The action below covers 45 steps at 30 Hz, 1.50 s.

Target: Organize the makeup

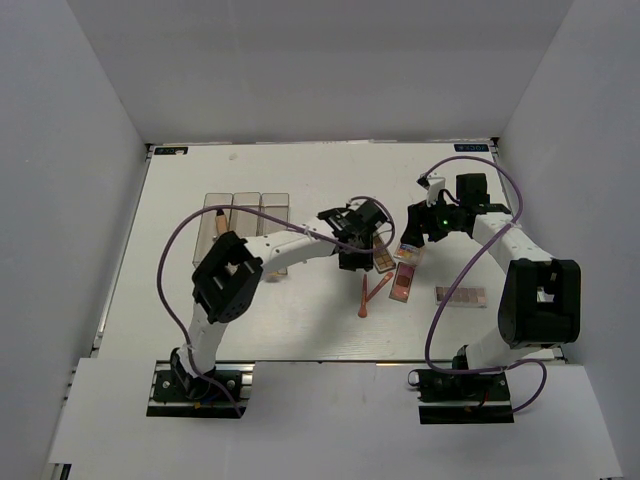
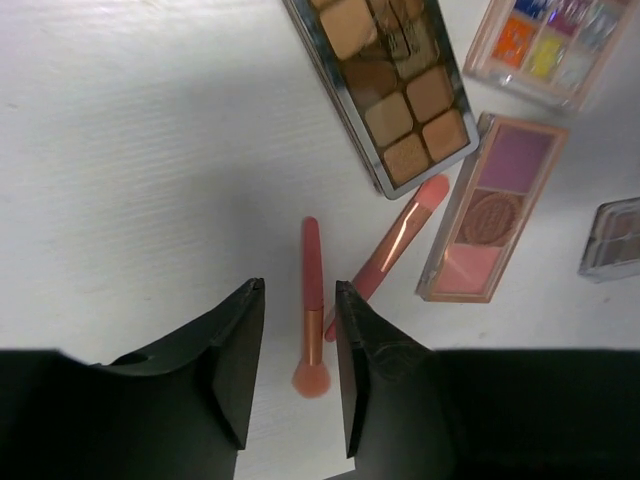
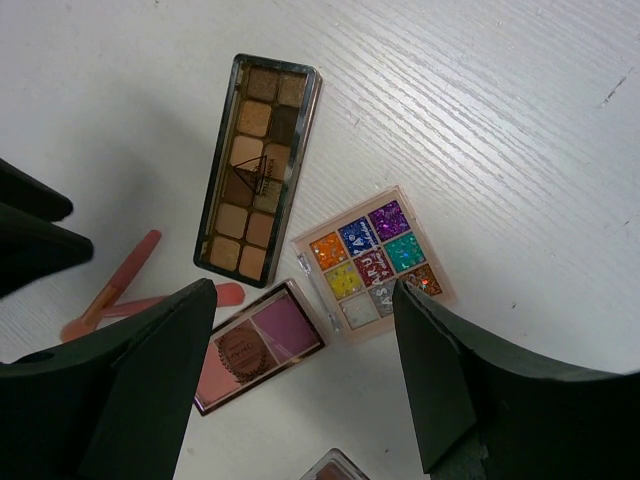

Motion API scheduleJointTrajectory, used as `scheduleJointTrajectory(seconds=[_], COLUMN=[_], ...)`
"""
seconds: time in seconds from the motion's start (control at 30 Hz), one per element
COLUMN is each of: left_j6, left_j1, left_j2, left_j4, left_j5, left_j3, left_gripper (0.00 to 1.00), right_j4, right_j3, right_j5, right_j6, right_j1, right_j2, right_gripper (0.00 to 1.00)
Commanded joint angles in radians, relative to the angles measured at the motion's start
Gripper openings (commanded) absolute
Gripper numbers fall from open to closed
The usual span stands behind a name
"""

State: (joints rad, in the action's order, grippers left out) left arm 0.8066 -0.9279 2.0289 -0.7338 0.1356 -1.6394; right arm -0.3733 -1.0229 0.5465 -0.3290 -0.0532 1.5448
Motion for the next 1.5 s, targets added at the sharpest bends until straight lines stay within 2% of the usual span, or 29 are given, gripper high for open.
scheduleJointTrajectory(seconds=[0.0, 0.13, 0.27, 0.8, 0.9, 1.1, 1.27, 1.37, 1.47], left_j6=[-0.015, -0.02, -0.018, -0.021, -0.02, -0.02, -0.021, -0.061, -0.083], left_j1=[-0.026, -0.046, -0.055, -0.083, -0.083, -0.083, -0.074, -0.054, 0.01], left_j2=[0.013, 0.051, 0.077, 0.195, 0.2, 0.186, 0.087, -0.045, -0.15], left_j4=[-0.035, -0.056, -0.07, -0.157, -0.159, -0.167, -0.171, -0.153, -0.167], left_j5=[-0.04, -0.042, -0.045, -0.008, -0.01, -0.004, 0.064, 0.151, 0.194], left_j3=[-0.056, -0.08, -0.092, -0.169, -0.166, -0.142, -0.111, -0.08, -0.051], left_gripper=[0.46, 0.51, 0.52, 0.47, 0.42, 0.14, 0.07, 0.05, 0.05], right_j4=[-0.015, -0.006, -0.003, 0.001, 0.002, 0.002, -0.028, -0.071, -0.11], right_j3=[-0.026, -0.016, -0.016, -0.014, -0.008, -0.002, 0.0, 0.01, 0.009], right_j5=[0.017, 0.01, 0.012, 0.009, 0.007, 0.007, 0.041, 0.104, 0.167], right_j6=[-0.008, -0.008, -0.002, -0.004, -0.004, -0.004, -0.04, -0.083, -0.13], right_j1=[-0.004, -0.005, -0.004, 0.001, 0.001, 0.001, 0.001, -0.004, -0.005], right_j2=[-0.006, -0.009, -0.008, -0.011, -0.014, -0.02, -0.032, -0.041, -0.037], right_gripper=[0.77, 0.77, 0.77, 0.77, 0.77, 0.77, 0.77, 0.78, 0.78])
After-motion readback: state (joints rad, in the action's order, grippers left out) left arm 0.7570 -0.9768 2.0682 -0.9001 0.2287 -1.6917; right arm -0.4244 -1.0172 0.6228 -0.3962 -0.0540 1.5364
